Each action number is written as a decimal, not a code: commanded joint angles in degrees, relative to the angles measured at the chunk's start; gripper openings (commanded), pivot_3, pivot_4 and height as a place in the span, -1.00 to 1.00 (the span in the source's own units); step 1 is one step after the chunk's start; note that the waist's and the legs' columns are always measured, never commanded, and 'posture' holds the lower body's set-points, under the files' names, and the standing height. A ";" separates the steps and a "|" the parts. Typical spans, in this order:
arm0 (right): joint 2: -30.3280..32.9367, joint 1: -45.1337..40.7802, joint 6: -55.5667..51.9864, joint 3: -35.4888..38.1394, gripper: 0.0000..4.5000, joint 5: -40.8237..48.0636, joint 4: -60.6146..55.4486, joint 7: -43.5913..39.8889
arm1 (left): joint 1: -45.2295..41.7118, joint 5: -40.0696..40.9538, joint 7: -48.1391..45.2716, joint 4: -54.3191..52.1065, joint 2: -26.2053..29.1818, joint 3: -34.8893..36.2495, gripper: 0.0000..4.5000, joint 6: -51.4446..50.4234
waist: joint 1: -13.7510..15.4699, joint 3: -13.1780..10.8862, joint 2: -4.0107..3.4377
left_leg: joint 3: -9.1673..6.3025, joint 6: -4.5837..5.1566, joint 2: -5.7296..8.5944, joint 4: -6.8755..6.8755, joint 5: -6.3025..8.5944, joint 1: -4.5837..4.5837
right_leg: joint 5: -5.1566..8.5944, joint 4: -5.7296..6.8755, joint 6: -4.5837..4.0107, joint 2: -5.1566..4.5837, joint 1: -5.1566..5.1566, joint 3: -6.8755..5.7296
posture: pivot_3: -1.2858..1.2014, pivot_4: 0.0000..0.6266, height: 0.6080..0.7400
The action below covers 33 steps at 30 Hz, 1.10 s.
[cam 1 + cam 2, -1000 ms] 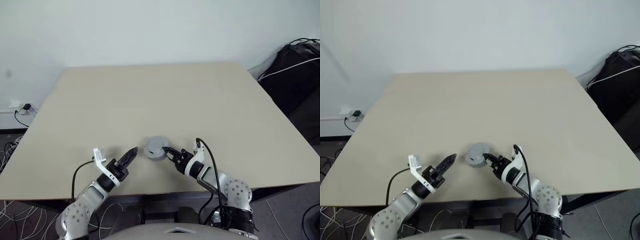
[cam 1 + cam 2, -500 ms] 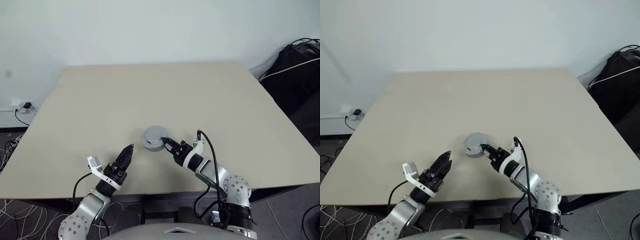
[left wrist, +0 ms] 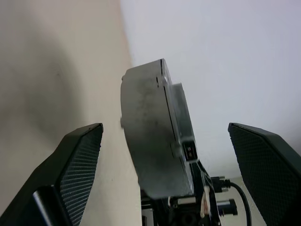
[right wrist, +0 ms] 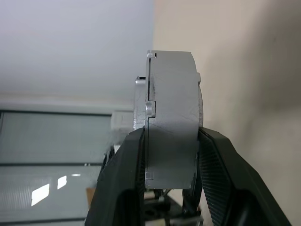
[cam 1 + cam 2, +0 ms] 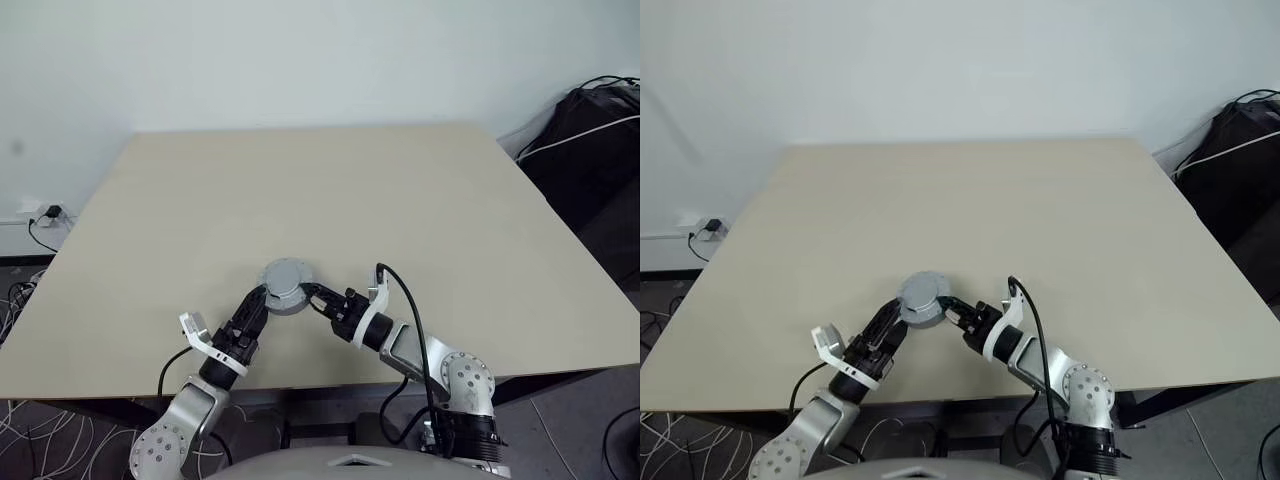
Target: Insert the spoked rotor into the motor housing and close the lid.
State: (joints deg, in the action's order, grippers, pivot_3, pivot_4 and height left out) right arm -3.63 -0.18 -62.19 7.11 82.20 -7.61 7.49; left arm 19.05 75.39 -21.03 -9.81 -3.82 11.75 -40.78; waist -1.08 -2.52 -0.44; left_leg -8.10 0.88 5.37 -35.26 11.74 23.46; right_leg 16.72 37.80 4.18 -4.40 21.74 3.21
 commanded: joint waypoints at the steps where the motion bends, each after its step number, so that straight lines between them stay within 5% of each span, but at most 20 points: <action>1: -0.26 -0.70 -0.28 -1.16 -0.42 4.04 -2.57 -1.06 | -1.78 1.45 -1.72 0.82 -2.92 -0.36 1.00 0.99 | -0.01 0.00 0.00 | 0.00 0.00 0.00 0.00 0.00 0.00 | 0.00 0.00 0.00 0.00 0.00 0.00 | 0.03 -1.00 1.00; 13: 1.67 0.19 -0.77 -3.51 -0.42 5.97 -2.46 -1.40 | -2.35 0.23 -3.59 1.89 -1.50 -1.79 1.00 0.79 | 0.00 0.01 0.01 | 0.00 0.01 0.00 -0.06 -0.01 0.00 | -0.01 0.01 0.02 0.02 -0.03 -0.01 | 0.03 -1.00 1.00; 21: 2.24 0.43 0.34 -3.73 -0.42 4.85 -2.05 -1.08 | -1.66 0.34 -3.05 0.72 -1.56 -2.35 0.03 0.78 | 0.04 0.01 0.02 | 0.00 0.16 0.00 -0.08 -0.09 0.00 | -0.02 0.02 0.03 0.02 -0.04 -0.01 | 0.03 -1.00 1.00; 33: 6.02 -0.54 5.18 -6.07 -0.42 -8.46 -4.84 -7.65 | -0.36 1.65 -0.84 -2.13 -1.67 -3.67 0.02 1.77 | 0.32 0.02 0.03 | 0.00 0.14 0.01 -0.24 -0.06 0.00 | -0.06 0.03 0.10 0.03 -0.12 -0.01 | 0.03 -1.00 1.00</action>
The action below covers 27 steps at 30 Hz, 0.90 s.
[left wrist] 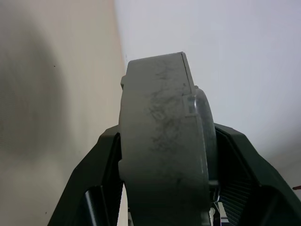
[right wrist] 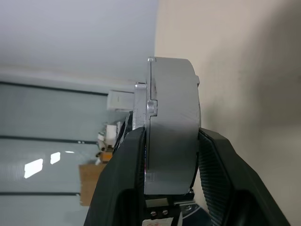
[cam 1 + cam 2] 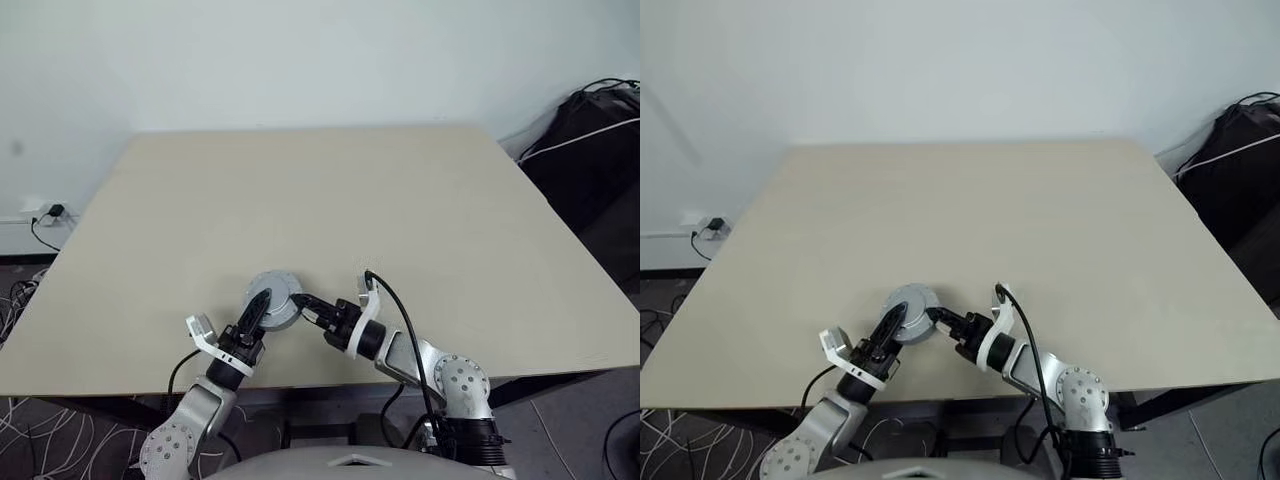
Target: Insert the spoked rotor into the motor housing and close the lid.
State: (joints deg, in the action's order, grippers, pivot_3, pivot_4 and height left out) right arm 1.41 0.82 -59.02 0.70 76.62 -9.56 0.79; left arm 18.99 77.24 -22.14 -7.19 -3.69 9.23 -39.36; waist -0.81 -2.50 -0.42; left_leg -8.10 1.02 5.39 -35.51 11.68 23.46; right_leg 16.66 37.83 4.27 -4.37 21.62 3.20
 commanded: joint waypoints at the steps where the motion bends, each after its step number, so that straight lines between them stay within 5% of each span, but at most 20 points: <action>1: 1.12 -1.47 2.12 0.29 -0.42 -3.21 -3.05 -1.50 | -0.27 -0.21 0.47 -4.89 -1.82 -1.24 0.02 0.62 | 0.08 0.00 0.01 | 0.00 -0.05 0.00 -0.01 0.03 0.00 | -0.01 0.00 0.02 0.00 -0.01 0.00 | 0.03 -1.00 1.00; 11: 3.60 -0.07 3.22 1.08 0.99 -7.49 -5.86 -3.31 | -1.89 -1.72 1.05 -3.45 -1.83 -0.14 -0.07 3.77 | 0.18 0.02 0.00 | 0.02 -0.07 -0.01 -0.05 0.04 0.00 | -0.05 0.01 0.02 0.00 -0.01 0.01 | 0.03 -1.00 1.00; 19: 10.49 1.89 12.59 -5.09 1.00 -25.29 -10.60 -10.42 | -4.38 -2.90 2.49 -2.06 -1.81 2.06 -0.07 6.79 | 0.24 0.06 0.07 | 0.05 -0.05 0.01 -0.12 0.03 -0.01 | -0.08 0.01 0.08 0.00 -0.07 -0.01 | 0.03 -1.00 1.00; 27: 16.37 5.73 43.75 -16.00 1.00 -57.51 -9.02 -15.51 | -11.57 -7.66 8.57 3.65 -1.67 7.91 -0.07 14.63 | 0.38 0.12 0.33 | 0.10 -0.05 0.01 -0.21 0.01 -0.04 | -0.26 0.02 0.42 0.04 -0.12 0.02 | 0.03 -1.00 1.00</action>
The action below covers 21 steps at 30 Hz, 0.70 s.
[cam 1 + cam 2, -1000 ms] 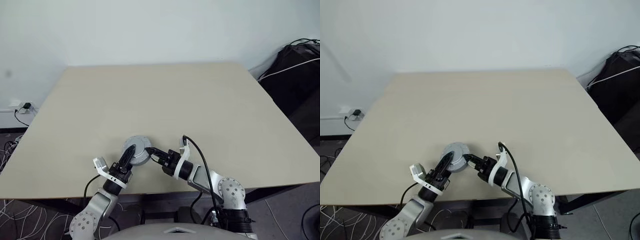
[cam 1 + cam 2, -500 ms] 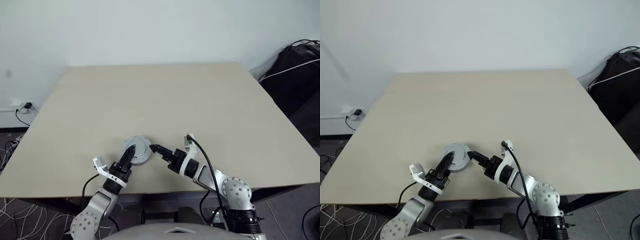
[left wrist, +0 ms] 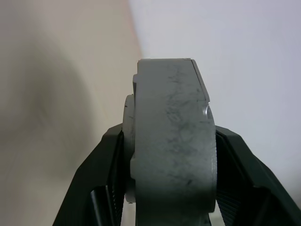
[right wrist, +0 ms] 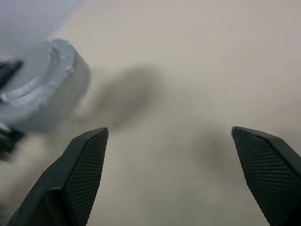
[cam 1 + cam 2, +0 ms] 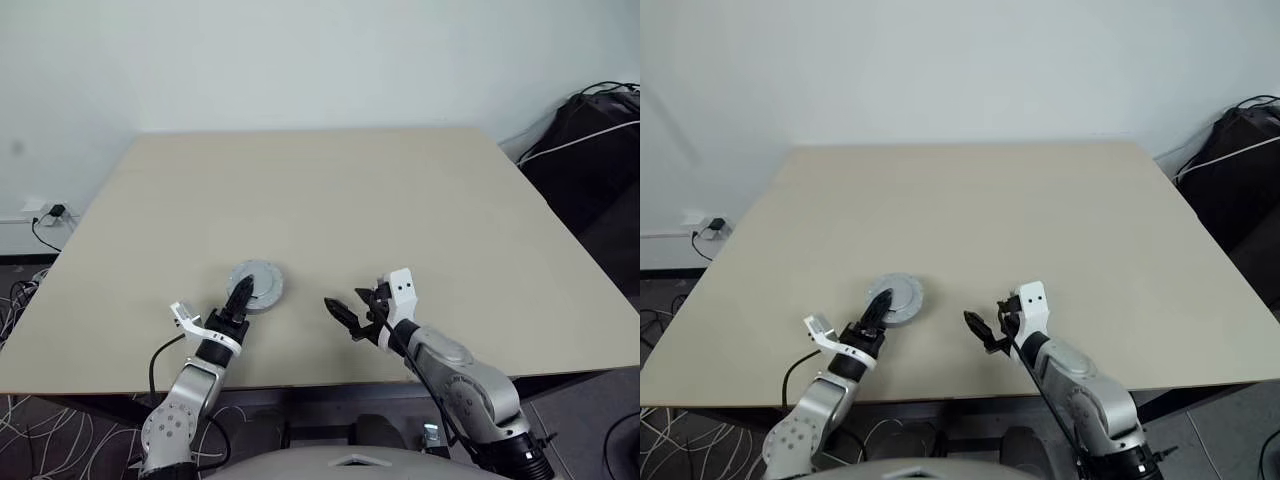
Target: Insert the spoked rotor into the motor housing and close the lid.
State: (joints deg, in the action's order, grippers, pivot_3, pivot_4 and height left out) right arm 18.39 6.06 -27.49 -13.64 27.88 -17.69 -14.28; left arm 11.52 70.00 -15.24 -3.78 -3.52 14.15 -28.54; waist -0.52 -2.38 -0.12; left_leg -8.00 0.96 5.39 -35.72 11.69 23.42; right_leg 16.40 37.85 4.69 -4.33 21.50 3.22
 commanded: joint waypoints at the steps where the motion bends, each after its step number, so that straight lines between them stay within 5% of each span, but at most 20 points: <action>1: -0.59 0.92 14.96 -1.94 1.00 -11.25 -0.24 -0.43 | -5.44 -1.15 2.64 1.24 -1.56 4.03 -0.07 4.89 | 0.07 0.00 0.04 | -0.02 -0.01 0.00 -0.03 0.00 0.00 | -0.04 0.01 0.11 0.02 0.00 -0.01 | 0.03 -1.00 1.00; 10: -0.32 3.98 25.27 0.17 1.00 -17.16 5.91 -5.13 | -15.43 -4.77 4.71 9.04 2.71 9.66 -0.07 5.84 | 0.85 0.15 0.44 | -0.01 0.06 0.01 -0.25 -0.09 -0.04 | -0.13 0.00 -0.03 0.06 -0.16 0.00 | 0.03 -1.00 1.00; 21: -2.26 7.20 25.27 2.79 1.00 -15.95 5.49 -7.48 | -33.44 -13.55 4.43 28.78 6.93 12.47 -0.07 8.57 | 1.81 0.19 0.57 | -0.06 0.04 -0.02 -0.25 -0.37 -0.08 | -0.40 0.02 0.03 0.17 -0.21 -0.01 | 0.03 -1.00 1.00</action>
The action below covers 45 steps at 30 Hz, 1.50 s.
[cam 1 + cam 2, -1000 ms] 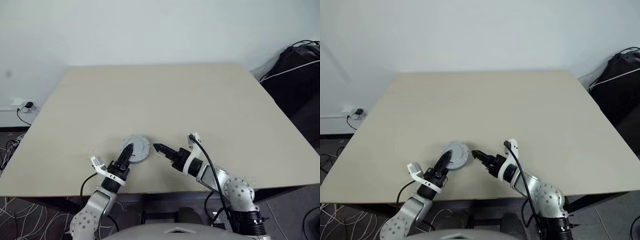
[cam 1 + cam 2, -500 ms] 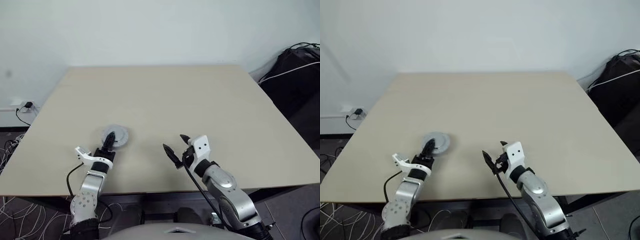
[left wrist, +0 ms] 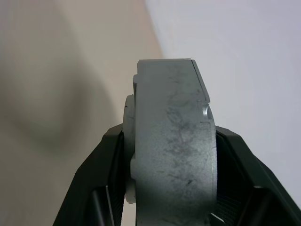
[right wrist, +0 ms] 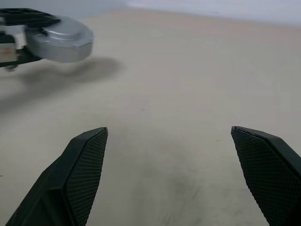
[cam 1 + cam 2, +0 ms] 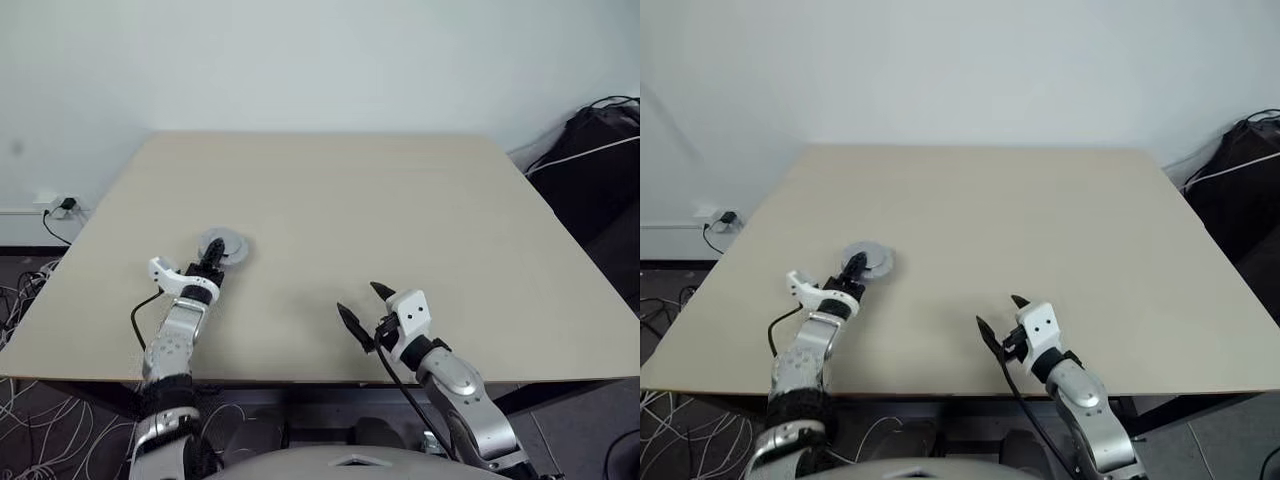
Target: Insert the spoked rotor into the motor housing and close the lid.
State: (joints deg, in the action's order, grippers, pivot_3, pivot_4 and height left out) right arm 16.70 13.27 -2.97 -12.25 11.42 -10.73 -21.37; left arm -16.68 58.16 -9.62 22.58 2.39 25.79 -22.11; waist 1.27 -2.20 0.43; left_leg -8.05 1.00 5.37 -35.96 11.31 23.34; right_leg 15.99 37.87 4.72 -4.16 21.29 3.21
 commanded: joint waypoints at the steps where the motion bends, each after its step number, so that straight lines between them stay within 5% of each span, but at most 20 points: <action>1: -0.66 0.07 0.62 1.63 1.00 0.36 -1.41 -0.37 | -6.86 -2.79 -1.06 4.53 1.40 0.98 -0.07 2.26 | 0.01 0.01 0.02 | 0.00 0.00 0.00 0.00 -0.02 0.00 | -0.01 0.00 0.02 0.00 0.00 0.00 | 0.03 -1.00 1.00; 14: -2.60 0.57 -1.73 2.73 1.00 0.98 -2.54 -0.51 | -17.21 -13.27 2.91 23.42 2.06 3.61 -0.07 7.57 | -0.28 0.02 0.04 | 0.00 0.00 0.01 0.02 -0.10 0.00 | -0.36 0.02 0.22 0.00 0.05 0.02 | 0.03 -1.00 1.00; 19: -3.32 0.19 -2.64 2.89 1.00 0.92 -2.65 -0.53 | -15.56 -14.18 2.25 22.50 1.80 4.29 0.67 6.01 | -0.43 0.02 0.04 | 0.00 0.01 0.00 0.02 -0.13 -0.14 | -0.25 0.02 0.43 0.00 -0.11 0.03 | 0.03 -1.00 1.00; 22: -3.51 -0.08 -2.90 2.86 1.00 0.74 -2.19 -0.64 | -12.96 -14.74 2.56 19.89 1.74 4.20 0.98 4.15 | -0.59 0.10 -0.02 | 0.01 0.01 0.00 0.04 -0.13 -0.19 | -0.25 0.01 0.43 -0.01 -0.16 0.05 | 0.03 -1.00 1.00; 39: -5.74 -2.03 -6.37 3.17 1.00 2.99 -1.76 -1.93 | 14.90 -11.88 -3.54 -18.12 3.33 -5.46 0.98 -18.93 | -1.87 0.54 -0.30 | 0.29 0.03 -0.03 0.40 -0.09 -0.66 | 0.04 -0.02 -0.02 -0.15 -0.34 0.41 | 0.03 -1.00 1.00; 45: -5.79 -1.05 -6.34 3.85 1.00 3.01 -2.49 -1.77 | 26.23 -25.62 -14.74 -30.93 10.53 -19.55 0.98 -6.77 | -1.89 0.48 -0.43 | 0.36 0.01 -0.06 0.47 -0.08 -0.65 | 0.10 -0.05 -0.06 -0.39 -0.31 0.48 | 0.03 -1.00 1.00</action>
State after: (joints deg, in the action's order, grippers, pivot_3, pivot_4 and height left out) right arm 11.17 12.47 -10.21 -9.31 13.97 -11.06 -23.38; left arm 9.10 36.52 -21.17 -3.90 12.15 9.28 -34.25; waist -0.61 -1.72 0.00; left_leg -7.67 1.02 5.31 -35.47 11.24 22.69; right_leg 16.09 37.80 4.66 -4.57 21.00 3.71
